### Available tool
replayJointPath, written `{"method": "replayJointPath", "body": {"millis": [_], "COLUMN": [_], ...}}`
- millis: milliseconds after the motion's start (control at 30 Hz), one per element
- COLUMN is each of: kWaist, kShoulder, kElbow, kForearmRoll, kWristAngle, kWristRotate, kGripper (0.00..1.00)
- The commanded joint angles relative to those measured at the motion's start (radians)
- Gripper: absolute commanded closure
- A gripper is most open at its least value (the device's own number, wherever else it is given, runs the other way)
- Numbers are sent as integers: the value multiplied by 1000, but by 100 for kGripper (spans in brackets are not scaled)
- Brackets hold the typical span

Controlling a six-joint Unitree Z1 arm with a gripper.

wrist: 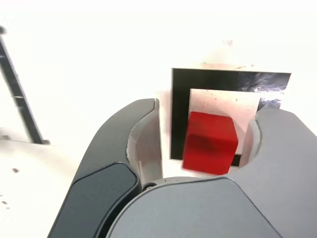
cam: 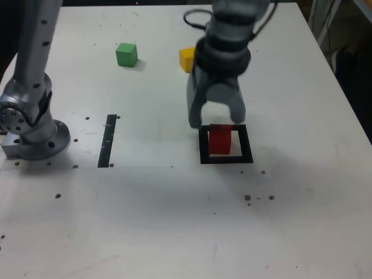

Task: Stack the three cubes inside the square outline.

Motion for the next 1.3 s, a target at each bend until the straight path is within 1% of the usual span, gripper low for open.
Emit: {"method": "replayJointPath", "body": {"millis": [0,167,367,500,600,700,767,867,967,1100,1267], "kWaist": [13,76,231,352,433,504,541,576,596,626,673], "kShoulder": [-26,-85,-134,-161,-186,-201,-200,-180,-135,-39,50], "kElbow": [-4,3,35,60,86,97,89,53,-9,-101,-150], "kForearmRoll": [13,52,79,80,78,69,59,48,53,63,51], "kWristAngle": [6,22,43,66,95,120,128,128,117,99,90], "kWristRotate": [6,69,226,357,435,508,549,583,580,522,462], "kGripper": [1,1,1,1,1,1,1,1,1,4,6]}}
